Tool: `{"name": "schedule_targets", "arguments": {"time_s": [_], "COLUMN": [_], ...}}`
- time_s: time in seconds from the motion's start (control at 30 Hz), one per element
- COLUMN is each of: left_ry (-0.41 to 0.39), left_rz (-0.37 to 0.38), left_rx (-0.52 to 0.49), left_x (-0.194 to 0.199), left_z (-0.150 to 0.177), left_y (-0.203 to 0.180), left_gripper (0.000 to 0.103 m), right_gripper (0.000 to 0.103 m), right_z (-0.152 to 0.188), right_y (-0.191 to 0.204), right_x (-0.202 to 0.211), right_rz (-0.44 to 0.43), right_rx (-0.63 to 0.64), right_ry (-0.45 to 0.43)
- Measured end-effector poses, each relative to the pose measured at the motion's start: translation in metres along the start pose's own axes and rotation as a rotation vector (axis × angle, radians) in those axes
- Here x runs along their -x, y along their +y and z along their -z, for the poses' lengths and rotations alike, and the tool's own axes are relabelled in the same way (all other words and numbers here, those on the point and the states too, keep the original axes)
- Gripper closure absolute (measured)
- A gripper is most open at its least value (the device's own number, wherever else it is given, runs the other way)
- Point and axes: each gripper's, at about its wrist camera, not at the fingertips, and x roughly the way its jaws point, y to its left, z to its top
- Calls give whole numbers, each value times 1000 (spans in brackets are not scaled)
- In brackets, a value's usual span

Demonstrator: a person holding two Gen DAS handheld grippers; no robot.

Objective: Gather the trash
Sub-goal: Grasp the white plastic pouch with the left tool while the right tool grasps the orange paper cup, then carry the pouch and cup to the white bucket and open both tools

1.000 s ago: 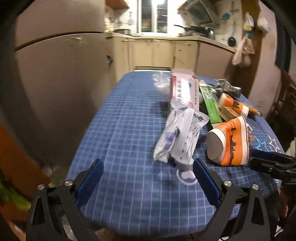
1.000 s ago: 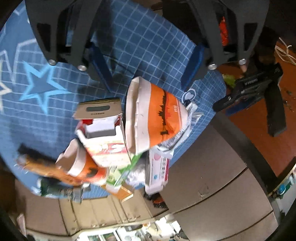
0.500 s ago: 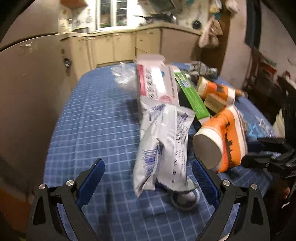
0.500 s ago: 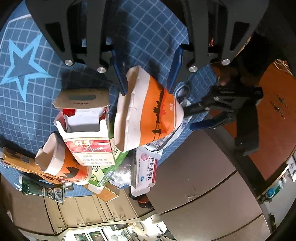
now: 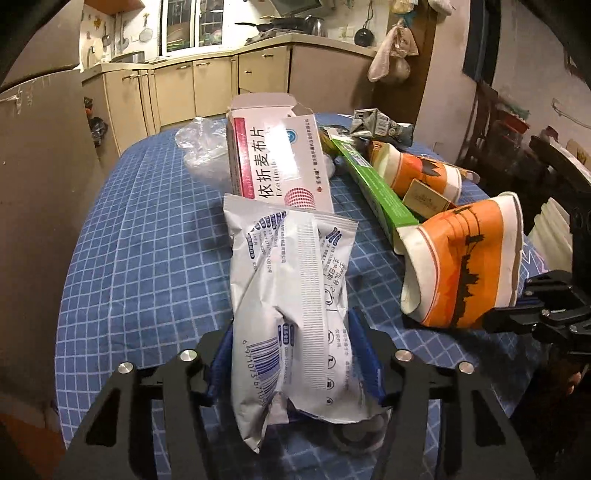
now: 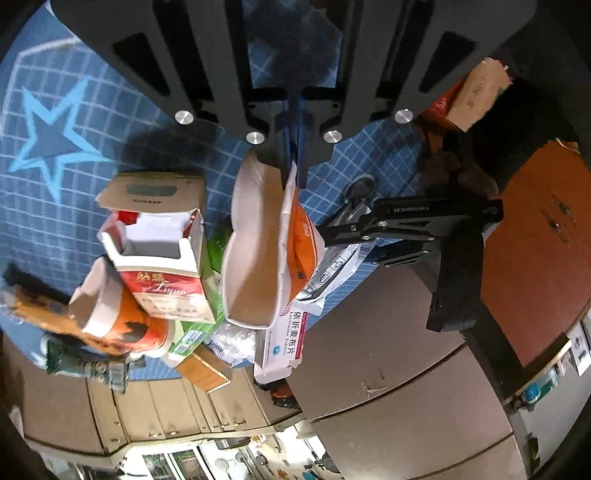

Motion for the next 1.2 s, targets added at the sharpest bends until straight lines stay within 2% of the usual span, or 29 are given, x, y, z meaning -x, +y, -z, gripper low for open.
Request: {"name": "schedule_targets", "arguments": {"time_s": [0.23,0.4,0.67,0.83,1.03,1.2], "left_ry": [-12,-29,-72,-101,-135,-148], "left_rz": [-9,-25,-55,-74,-56,9], "left_rx": [46,82,66,66,30,-3], "left_x": [18,37,79,99,102,98], "left_z": [17,27,29,19,-1,-19], "left_y": [1,1,-23,-43,-79,-118], "left_gripper": [52,54,55,55,56,57], "right_gripper": [102,102,102,102,102,102], "right_z": [5,0,-5,-2,1,7], "right_y": [8,18,31,37,30,21], "right_x": [15,23,52,75,109,143], "right_rz": [11,20,62,113,199,275], "right_rx": [26,45,79,86,59,29], "right_ry": [-2,-30,-93,-142,-216,-268]}}
